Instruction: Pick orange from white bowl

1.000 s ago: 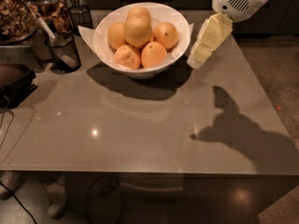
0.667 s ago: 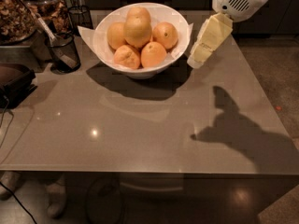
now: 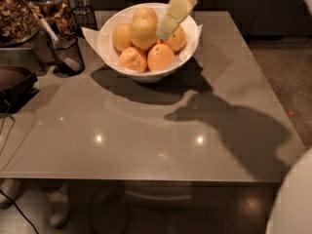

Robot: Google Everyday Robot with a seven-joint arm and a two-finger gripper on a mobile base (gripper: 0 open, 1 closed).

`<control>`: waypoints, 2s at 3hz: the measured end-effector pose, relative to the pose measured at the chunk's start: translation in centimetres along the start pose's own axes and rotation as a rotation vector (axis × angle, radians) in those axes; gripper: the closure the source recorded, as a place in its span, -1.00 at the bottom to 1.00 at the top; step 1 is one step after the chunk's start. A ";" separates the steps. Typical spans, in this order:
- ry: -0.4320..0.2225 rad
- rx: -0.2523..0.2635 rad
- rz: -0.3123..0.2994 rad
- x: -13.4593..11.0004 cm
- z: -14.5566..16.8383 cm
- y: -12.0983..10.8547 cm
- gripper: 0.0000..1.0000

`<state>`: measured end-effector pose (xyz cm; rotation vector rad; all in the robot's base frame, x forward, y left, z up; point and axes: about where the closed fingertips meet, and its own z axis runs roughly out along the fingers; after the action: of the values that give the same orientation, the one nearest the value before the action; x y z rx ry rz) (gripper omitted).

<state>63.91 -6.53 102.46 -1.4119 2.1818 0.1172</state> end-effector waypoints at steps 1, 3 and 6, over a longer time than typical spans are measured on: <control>-0.016 0.026 -0.001 -0.6 -0.2 -0.3 -1.00; 0.015 0.051 -0.049 -5.0 3.2 0.2 -1.00; 0.097 0.045 -0.046 -6.3 7.5 -0.5 -0.72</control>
Offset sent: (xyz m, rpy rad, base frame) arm 0.0253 0.0587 0.0021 -0.0414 -0.0710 0.0177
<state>69.20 1.05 99.20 -1.4695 2.2130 -0.0171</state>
